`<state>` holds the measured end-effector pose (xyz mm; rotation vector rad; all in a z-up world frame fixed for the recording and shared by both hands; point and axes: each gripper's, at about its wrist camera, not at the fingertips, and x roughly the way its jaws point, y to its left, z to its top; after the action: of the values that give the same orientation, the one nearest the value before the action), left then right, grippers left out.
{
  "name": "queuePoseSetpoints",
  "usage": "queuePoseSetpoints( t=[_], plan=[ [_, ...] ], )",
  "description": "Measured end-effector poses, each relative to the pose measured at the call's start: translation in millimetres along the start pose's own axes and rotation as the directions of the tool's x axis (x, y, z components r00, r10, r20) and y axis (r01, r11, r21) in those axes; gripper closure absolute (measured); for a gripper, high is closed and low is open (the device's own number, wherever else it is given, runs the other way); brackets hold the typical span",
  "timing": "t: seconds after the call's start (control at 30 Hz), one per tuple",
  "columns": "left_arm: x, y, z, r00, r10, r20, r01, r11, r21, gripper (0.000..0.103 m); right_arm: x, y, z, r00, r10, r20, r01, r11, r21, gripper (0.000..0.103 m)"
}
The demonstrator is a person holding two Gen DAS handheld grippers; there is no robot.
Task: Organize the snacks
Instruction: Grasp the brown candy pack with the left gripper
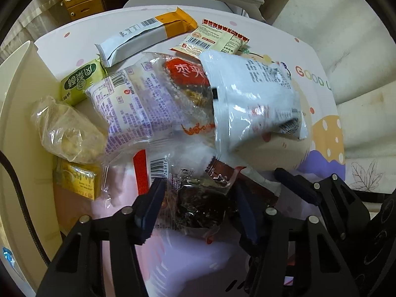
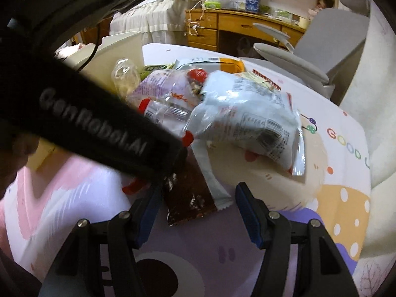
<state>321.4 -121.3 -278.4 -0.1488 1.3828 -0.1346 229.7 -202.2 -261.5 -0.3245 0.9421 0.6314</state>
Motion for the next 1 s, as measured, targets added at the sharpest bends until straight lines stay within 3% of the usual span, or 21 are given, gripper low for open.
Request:
queuePoseSetpoints(
  t=[0.23, 0.67, 1.0],
  plan=[
    [-1, -4, -5, 1.000, 0.005, -0.007, -0.005, 1.000, -0.004, 0.056, -3, -2, 0, 1.000, -0.022, -0.010, 0.022, 1.000, 0.011, 0.053],
    [-16, 9, -35, 0.999, 0.034, -0.024, -0.035, 0.998, -0.042, 0.060, -13, 3, -9, 0.995, -0.068, -0.069, 0.070, 0.997, 0.033, 0.055],
    [-58, 16, -49, 0.999, 0.038, 0.010, -0.038, 0.999, -0.038, 0.060, -35, 9, -12, 0.990, -0.091, -0.108, 0.102, 0.989, 0.105, 0.055]
  ],
)
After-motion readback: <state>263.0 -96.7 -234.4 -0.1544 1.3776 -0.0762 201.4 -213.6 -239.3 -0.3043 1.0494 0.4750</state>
